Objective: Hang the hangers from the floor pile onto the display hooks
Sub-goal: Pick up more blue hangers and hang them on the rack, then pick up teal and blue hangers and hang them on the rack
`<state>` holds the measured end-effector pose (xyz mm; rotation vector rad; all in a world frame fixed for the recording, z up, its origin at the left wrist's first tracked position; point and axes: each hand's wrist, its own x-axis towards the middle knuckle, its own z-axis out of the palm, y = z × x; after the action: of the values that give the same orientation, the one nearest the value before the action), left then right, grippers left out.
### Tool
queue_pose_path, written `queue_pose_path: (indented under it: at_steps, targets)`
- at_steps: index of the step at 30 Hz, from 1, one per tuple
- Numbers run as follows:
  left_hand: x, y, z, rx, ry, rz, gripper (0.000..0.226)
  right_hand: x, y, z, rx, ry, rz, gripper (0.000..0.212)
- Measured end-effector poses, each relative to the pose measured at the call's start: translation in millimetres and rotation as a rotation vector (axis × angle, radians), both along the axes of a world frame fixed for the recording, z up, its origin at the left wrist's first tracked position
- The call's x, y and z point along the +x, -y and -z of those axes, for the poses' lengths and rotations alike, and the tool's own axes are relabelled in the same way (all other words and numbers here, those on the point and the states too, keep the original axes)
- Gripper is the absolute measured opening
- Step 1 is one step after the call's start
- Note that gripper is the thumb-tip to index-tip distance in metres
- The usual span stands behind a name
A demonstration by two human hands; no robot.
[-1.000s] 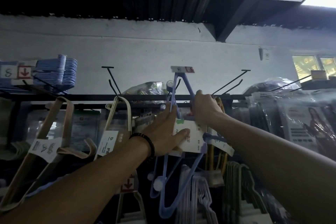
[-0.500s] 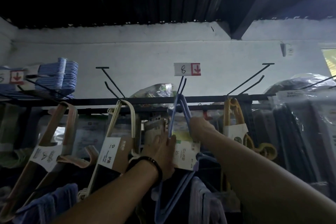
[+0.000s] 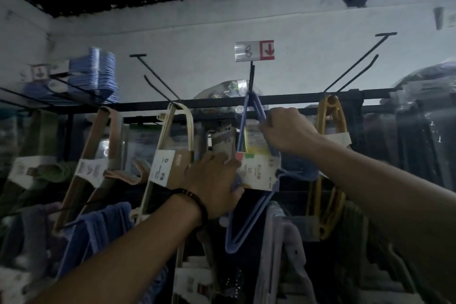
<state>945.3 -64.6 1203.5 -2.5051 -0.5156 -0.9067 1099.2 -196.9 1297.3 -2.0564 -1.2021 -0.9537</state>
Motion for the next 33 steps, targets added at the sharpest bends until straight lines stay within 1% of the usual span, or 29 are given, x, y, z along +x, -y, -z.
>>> queue_pose_path:
  at_steps: [1,3,5,7,10,13,16,19,23,26,27,29,31,33]
  targets:
    - [-21,8,4,0.053,0.056,0.022,0.046,-21,4,5,-0.017,0.028,-0.025,0.03]
    - [-72,18,19,0.054,0.17,0.116,0.032,-70,5,17,-0.04,0.106,-0.123,0.028]
    - [-131,24,44,0.01,0.252,0.206,0.025,-126,2,39,-0.063,0.145,-0.213,0.029]
    - [-196,19,81,-0.072,0.266,0.204,0.021,-180,-11,70,-0.102,0.167,-0.321,0.03]
    - [-306,7,148,-0.169,0.153,0.009,0.02,-266,-46,131,-0.257,0.153,-0.485,0.024]
    - [-407,-4,219,-0.368,-0.012,-0.233,0.03,-349,-90,205,-0.403,0.113,-0.672,0.02]
    - [-512,-18,300,-0.568,-0.141,-0.486,0.036,-445,-144,294,-0.582,0.071,-0.815,0.022]
    - [-616,-23,380,-0.783,-0.184,-0.61,0.036,-540,-187,386,-0.724,0.003,-0.954,0.023]
    - [-737,-6,470,-1.013,-0.186,-0.783,0.035,-650,-213,496,-0.964,-0.162,-1.132,0.024]
    - [-805,1,535,-1.183,-0.143,-0.932,0.049,-711,-237,581,-1.148,-0.231,-1.19,0.027]
    - [-822,2,554,-1.239,-0.141,-0.976,0.05,-728,-248,609,-1.222,-0.256,-1.196,0.027]
    - [-851,-4,592,-1.378,-0.095,-1.058,0.044,-757,-273,660,-1.344,-0.268,-1.192,0.026]
    - [-872,-18,627,-1.516,0.008,-1.115,0.027,-781,-302,711,-1.443,-0.264,-1.165,0.028]
    - [-890,-37,664,-1.64,0.082,-1.169,0.019,-804,-334,765,-1.541,-0.289,-1.157,0.028]
